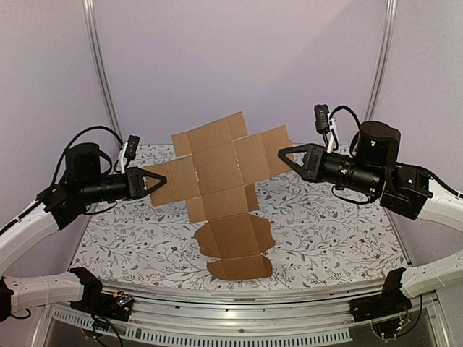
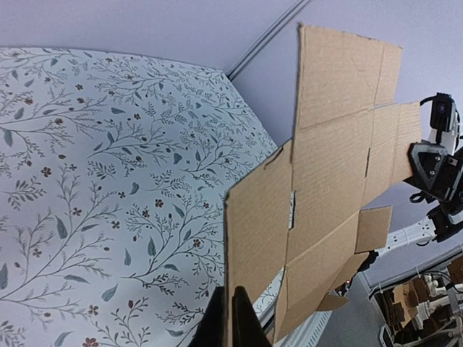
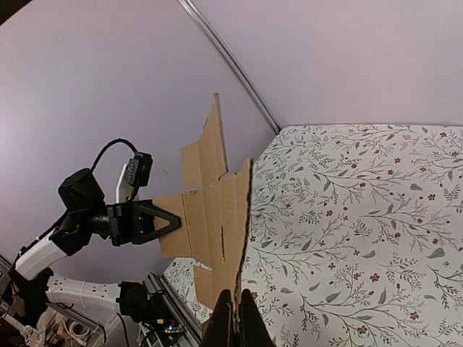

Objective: Fold the paper box

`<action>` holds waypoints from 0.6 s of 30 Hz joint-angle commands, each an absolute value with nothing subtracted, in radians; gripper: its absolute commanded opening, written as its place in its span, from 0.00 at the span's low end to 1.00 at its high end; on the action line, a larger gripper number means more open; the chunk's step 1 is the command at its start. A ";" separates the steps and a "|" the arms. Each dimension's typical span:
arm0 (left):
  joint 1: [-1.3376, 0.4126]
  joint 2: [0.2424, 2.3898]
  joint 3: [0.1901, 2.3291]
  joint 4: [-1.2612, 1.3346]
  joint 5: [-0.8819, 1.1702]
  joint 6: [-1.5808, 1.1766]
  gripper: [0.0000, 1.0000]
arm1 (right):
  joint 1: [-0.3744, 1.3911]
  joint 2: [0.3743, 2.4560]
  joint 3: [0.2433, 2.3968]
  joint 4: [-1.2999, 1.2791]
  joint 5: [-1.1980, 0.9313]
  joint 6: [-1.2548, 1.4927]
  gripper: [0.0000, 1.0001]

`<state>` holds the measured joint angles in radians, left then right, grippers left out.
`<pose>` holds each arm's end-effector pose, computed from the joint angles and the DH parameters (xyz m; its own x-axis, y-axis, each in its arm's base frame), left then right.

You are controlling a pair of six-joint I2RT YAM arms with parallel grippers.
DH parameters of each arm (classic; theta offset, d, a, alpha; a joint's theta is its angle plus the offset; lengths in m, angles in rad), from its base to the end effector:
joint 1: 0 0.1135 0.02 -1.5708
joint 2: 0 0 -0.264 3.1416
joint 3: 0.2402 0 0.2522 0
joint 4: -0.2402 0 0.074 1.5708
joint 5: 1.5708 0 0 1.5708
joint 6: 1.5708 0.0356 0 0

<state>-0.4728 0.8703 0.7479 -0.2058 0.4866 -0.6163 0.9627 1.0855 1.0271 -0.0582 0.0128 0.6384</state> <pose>0.1706 -0.1060 0.3110 -0.6946 -0.2186 -0.6853 0.4842 0.5625 -0.6702 0.1453 0.2080 0.3799 -0.5381 0.2700 -0.7985 -0.6136 0.5240 0.5907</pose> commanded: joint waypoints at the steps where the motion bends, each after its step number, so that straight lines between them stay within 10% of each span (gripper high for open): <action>1: -0.474 0.870 0.735 -0.216 0.482 -0.605 0.00 | 0.972 1.066 1.053 -0.031 0.012 0.632 0.00; 6: -0.474 0.865 0.747 -0.252 0.470 -0.586 0.00 | 0.973 1.070 1.040 -0.058 0.012 0.622 0.00; 18: -0.474 0.847 0.826 -0.399 0.489 -0.524 0.00 | 0.973 1.086 1.164 -0.456 0.219 0.301 0.60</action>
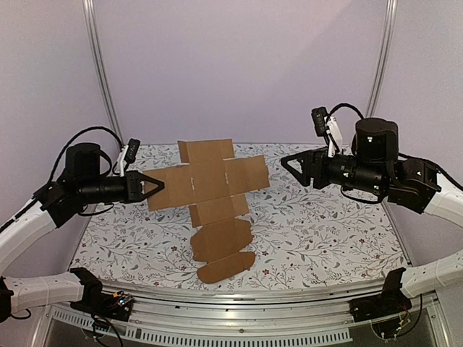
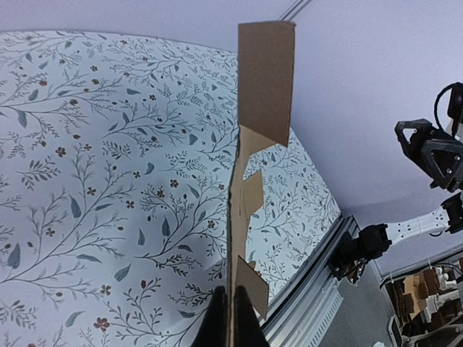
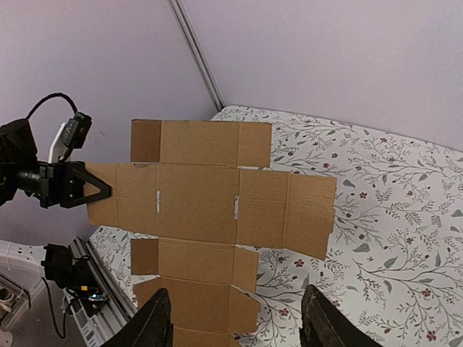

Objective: Fold the paper box

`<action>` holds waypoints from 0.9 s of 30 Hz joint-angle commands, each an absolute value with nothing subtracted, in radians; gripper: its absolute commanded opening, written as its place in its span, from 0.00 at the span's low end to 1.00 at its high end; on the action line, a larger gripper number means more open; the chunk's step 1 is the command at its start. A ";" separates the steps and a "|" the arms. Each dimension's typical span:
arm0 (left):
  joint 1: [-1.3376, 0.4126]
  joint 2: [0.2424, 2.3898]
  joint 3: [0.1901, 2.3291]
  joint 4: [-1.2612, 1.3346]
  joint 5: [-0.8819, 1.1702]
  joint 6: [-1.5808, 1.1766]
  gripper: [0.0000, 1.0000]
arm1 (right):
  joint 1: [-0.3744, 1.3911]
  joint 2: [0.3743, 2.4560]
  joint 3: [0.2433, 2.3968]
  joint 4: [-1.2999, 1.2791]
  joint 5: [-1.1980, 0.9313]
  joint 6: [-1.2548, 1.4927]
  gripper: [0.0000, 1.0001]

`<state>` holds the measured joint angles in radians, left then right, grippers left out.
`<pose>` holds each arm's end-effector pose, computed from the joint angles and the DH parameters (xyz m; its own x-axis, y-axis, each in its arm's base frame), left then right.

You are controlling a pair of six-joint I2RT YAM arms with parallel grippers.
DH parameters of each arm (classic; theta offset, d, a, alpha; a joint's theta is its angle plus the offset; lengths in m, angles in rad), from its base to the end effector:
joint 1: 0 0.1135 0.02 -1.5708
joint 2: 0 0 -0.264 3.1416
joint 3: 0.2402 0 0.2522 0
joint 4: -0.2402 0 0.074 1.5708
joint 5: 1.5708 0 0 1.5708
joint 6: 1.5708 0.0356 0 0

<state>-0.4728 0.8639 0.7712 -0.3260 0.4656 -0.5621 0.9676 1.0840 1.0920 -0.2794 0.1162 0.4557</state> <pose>0.1660 -0.1029 0.3083 -0.7178 -0.1678 -0.6758 0.4604 0.6137 -0.6414 0.1431 0.2005 0.3795 -0.4687 0.0902 -0.8788 -0.6107 0.6857 0.3961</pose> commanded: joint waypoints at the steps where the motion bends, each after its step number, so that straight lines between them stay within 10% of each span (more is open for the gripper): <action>1: -0.475 0.844 0.839 -0.416 0.495 -0.517 0.00 | 0.972 1.086 1.183 -0.482 0.231 0.262 0.63; 27: -0.491 0.958 0.905 -0.643 0.690 -0.438 0.00 | 0.972 1.194 1.501 -0.778 0.135 0.023 0.93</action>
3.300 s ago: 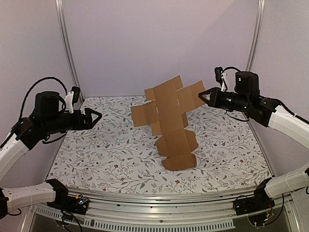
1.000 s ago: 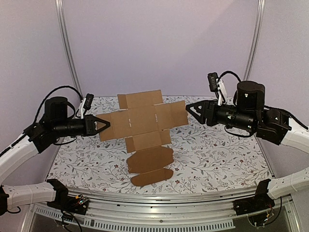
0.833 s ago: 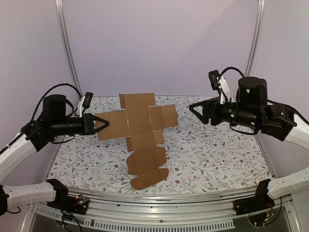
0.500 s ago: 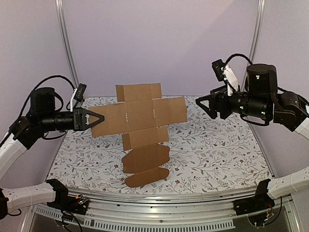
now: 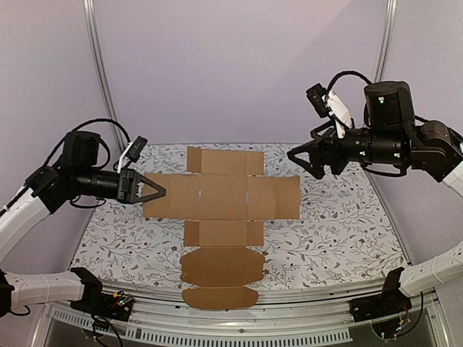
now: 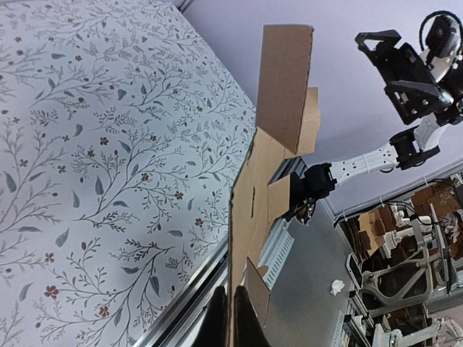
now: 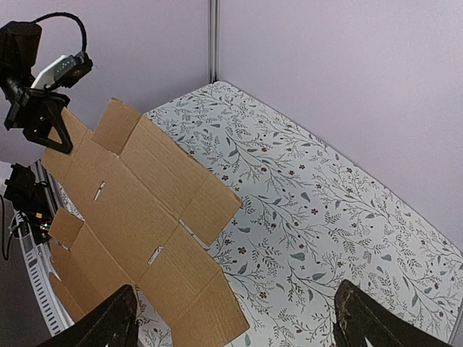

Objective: Fold the paper box

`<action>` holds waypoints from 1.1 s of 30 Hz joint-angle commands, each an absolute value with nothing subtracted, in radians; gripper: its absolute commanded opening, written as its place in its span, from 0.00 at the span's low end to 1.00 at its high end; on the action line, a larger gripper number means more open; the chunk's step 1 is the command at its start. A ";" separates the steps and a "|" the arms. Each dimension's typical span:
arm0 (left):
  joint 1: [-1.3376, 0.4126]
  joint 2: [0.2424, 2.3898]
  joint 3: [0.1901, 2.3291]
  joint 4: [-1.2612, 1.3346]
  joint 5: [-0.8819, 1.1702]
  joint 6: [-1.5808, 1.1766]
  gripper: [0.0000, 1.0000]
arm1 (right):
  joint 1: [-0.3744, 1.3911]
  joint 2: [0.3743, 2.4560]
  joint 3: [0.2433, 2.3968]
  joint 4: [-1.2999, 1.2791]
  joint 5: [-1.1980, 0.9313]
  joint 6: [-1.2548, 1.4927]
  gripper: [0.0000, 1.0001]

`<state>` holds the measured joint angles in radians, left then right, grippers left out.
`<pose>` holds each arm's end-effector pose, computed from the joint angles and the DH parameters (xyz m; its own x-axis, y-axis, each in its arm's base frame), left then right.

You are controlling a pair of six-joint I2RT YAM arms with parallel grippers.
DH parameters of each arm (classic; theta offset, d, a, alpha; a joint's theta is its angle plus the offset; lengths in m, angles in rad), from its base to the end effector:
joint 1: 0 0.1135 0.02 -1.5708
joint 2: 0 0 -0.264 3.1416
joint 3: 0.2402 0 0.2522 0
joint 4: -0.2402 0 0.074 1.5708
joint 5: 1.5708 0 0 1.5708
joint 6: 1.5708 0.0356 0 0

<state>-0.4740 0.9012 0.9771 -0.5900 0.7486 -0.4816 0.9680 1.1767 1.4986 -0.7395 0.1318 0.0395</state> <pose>0.1518 -0.1051 0.3497 -0.7869 0.0223 -0.6167 0.5610 0.4419 -0.6999 0.1353 0.1884 0.4474 -0.2593 -0.3077 -0.9155 -0.7388 0.6737 -0.0172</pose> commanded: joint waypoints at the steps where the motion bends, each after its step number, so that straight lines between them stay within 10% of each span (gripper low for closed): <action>1: -0.504 0.976 0.894 -0.644 0.655 -0.425 0.00 | 0.971 1.202 1.497 -0.780 0.146 0.024 0.93; 24: -0.820 1.149 0.868 -0.579 -0.148 -0.302 0.00 | 0.804 1.552 1.569 -0.772 -0.250 -0.121 0.99; 33: -0.848 1.196 0.817 -0.387 -0.098 -0.192 0.00 | 0.704 1.705 1.602 -0.816 -0.447 -0.168 0.96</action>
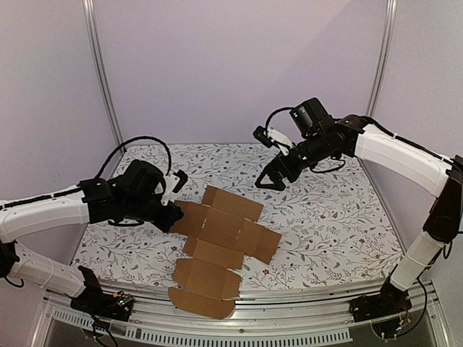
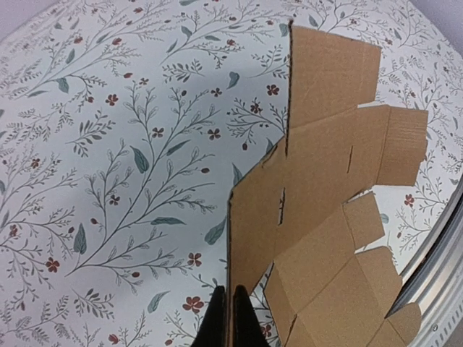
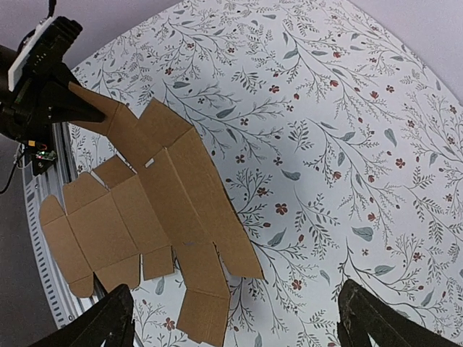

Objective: Fold the paper box

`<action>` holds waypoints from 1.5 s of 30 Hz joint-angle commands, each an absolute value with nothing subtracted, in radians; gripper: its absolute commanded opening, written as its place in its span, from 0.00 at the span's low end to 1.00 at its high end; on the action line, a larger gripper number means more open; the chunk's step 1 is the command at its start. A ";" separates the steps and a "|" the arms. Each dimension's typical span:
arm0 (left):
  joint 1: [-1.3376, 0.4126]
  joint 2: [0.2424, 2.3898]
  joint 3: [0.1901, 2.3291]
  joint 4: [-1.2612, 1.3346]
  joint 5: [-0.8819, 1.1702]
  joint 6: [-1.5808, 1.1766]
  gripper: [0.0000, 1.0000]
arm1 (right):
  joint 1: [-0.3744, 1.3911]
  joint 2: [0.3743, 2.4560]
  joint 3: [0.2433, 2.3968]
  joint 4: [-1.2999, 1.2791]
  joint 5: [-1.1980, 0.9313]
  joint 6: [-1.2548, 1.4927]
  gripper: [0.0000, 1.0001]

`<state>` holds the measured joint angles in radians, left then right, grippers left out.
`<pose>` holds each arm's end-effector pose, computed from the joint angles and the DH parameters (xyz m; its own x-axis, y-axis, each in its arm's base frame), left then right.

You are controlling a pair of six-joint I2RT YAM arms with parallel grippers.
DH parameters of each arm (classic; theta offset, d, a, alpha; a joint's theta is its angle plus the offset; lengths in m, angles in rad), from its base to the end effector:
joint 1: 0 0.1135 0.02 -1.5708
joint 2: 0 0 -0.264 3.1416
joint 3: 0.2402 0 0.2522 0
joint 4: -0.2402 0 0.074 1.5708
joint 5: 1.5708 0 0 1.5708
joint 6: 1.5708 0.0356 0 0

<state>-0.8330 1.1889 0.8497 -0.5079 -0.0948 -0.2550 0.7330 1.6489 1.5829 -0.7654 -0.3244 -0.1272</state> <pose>0.1673 -0.1791 0.2515 -0.6629 0.3560 -0.6586 0.5449 0.8327 -0.0984 0.2611 0.2504 0.3408 -0.4440 -0.5615 -0.6983 -0.8571 0.4935 0.1481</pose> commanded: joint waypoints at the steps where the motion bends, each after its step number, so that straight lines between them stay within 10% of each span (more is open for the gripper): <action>1: -0.848 1.197 0.810 -0.371 -0.094 -0.184 0.00 | 0.700 1.715 1.599 -0.824 -0.452 -0.172 0.95; 45: -0.851 1.194 0.649 -0.179 -0.026 -0.181 0.00 | 0.743 1.966 1.629 -0.777 -0.577 -0.251 0.42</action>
<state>-0.8379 1.2106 0.6724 -0.2115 -0.0162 -0.1768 0.7334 1.9396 1.6020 -0.7792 -0.5671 -0.2405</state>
